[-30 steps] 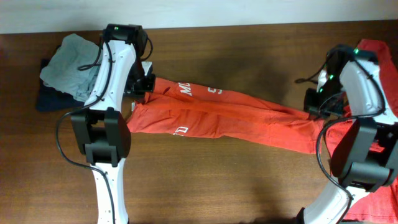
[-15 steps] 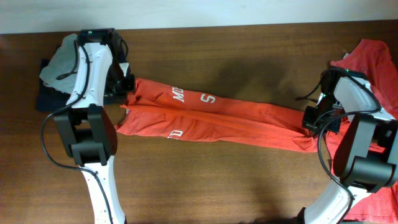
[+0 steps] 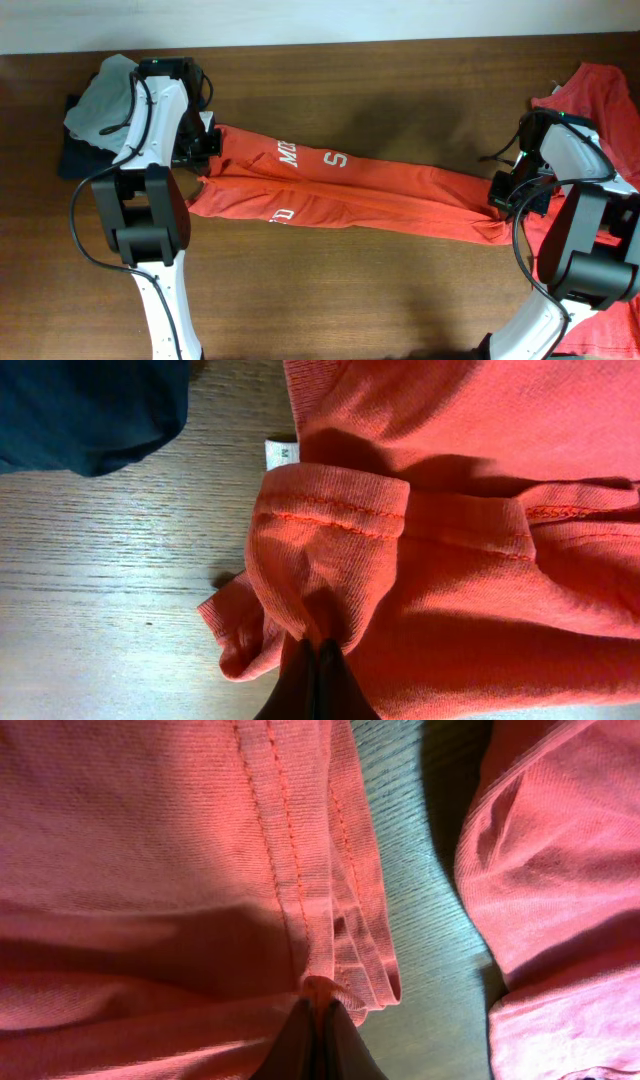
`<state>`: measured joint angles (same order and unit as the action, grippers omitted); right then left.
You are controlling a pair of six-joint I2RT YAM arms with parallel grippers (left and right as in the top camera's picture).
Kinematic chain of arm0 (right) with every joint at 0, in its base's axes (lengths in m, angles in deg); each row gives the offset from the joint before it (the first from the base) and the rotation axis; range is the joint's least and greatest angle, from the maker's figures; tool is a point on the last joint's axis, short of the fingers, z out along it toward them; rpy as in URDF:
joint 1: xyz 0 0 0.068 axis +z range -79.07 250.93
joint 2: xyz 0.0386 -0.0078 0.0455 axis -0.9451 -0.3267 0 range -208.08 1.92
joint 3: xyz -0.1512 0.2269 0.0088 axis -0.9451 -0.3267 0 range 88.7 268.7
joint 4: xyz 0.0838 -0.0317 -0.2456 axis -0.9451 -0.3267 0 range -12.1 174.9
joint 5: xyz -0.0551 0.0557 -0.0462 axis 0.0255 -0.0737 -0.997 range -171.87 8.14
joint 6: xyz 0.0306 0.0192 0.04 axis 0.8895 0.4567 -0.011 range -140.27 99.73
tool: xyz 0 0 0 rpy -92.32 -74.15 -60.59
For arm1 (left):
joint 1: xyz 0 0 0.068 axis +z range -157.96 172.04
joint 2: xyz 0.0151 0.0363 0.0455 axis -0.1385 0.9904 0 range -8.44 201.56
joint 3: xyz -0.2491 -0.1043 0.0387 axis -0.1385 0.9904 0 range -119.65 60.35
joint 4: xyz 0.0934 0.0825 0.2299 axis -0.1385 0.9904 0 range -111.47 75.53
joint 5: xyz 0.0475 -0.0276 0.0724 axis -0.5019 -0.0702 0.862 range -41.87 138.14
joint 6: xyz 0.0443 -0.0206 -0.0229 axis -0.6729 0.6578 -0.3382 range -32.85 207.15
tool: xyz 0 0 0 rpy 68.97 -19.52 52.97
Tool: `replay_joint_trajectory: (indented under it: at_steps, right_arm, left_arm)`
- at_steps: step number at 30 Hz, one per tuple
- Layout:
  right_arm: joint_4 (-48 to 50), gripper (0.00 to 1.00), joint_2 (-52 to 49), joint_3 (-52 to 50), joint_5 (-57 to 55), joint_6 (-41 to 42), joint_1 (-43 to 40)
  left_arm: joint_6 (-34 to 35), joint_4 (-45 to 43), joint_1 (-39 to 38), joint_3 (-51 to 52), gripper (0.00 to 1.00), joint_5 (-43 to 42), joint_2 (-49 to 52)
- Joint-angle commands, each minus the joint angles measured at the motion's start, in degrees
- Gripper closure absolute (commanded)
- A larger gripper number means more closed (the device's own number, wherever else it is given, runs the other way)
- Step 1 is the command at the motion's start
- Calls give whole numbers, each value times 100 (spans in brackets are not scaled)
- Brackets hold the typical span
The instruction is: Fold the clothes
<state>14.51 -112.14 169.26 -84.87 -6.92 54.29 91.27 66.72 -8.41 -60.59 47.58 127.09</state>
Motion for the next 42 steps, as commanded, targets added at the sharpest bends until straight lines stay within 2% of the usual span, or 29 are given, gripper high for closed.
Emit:
replay_joint_trajectory:
  at_steps: [1,8,12,13,15,16,17,19,23,27,29,30,31,32,33,34,36,42]
  right_arm:
    - [-28,96,17,-31,-175,72,-68]
    - [-96,96,17,-31,-168,68,-68]
    - [-236,81,17,-28,-153,59,-68]
    - [-275,76,17,-17,-155,46,-70]
    - [-321,46,17,33,-155,46,-70]
    - [-391,38,17,109,-155,42,-68]
    - [-457,37,17,177,-155,39,-68]
    - [-597,37,17,387,-149,-52,-68]
    - [-933,37,20,1106,420,-415,-57]
    - [-1130,37,20,1720,1504,-866,7]
    - [-1106,41,20,1838,1956,-1027,101]
    - [-1012,49,20,1836,2232,-1178,247]
    - [-942,52,17,1816,2293,-1322,350]
    - [-863,61,17,1784,2295,-1436,455]
    - [-782,70,17,1751,2295,-1572,588]
    - [-691,78,17,1714,2295,-1694,726]
    - [-505,96,17,1657,2295,-1912,979]
    - [162,96,11,1598,2269,-2063,1810]
  left_arm:
    - [57,-17,24,129,99,192,-114]
    - [57,39,24,280,98,205,-111]
    - [55,105,24,280,96,256,-111]
    - [55,131,24,278,91,341,-111]
    - [55,168,26,278,60,444,-111]
    - [55,175,26,278,50,446,-111]
    - [55,190,24,269,44,446,-114]
    - [57,238,24,186,25,431,-114]
    - [68,498,24,-450,18,262,-114]
    - [144,658,-4,-1353,18,-17,-114]
    - [142,566,-50,-1681,21,-223,-114]
    - [140,411,-107,-1788,37,-369,-114]
    - [140,330,-144,-1786,48,-415,-114]
    - [140,254,-186,-1781,66,-435,-109]
    - [140,173,-229,-1749,77,-442,-83]
    - [140,118,-278,-1711,84,-444,-72]
    - [140,17,-372,-1611,87,-448,-48]
    - [140,-378,-732,-1130,87,-485,-46]
